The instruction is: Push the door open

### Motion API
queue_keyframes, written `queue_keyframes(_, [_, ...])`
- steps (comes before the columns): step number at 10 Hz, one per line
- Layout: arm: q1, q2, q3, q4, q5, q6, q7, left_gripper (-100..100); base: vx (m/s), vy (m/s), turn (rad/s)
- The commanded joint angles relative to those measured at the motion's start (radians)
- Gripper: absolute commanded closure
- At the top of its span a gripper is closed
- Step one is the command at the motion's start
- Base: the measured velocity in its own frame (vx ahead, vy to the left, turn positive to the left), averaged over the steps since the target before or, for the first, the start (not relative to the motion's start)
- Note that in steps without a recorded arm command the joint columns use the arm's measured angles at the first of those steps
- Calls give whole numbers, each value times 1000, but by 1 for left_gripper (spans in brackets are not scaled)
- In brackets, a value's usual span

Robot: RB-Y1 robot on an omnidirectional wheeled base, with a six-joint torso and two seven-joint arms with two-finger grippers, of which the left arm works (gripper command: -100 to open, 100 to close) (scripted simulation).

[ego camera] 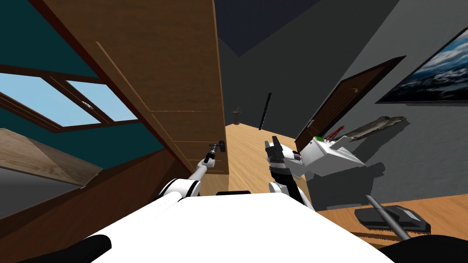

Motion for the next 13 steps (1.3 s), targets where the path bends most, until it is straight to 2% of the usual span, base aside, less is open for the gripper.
queue_keyframes(1, [-11,1,12,19,5,-14,-6,100,133,-132,48])
queue_keyframes(3, [-3,7,17,13,7,-6,-8,100,96,-63,47])
queue_keyframes(4, [-2,16,34,15,13,-8,-14,100,125,-59,53])
queue_keyframes(9, [4,36,76,19,30,-11,-32,100,180,-116,63])
queue_keyframes(10, [4,36,76,19,30,-11,-32,100,104,-82,39])
queue_keyframes(11, [6,44,93,20,37,-12,-39,100,141,-101,43])
queue_keyframes(13, [8,51,108,22,43,-13,-45,100,146,-125,69])
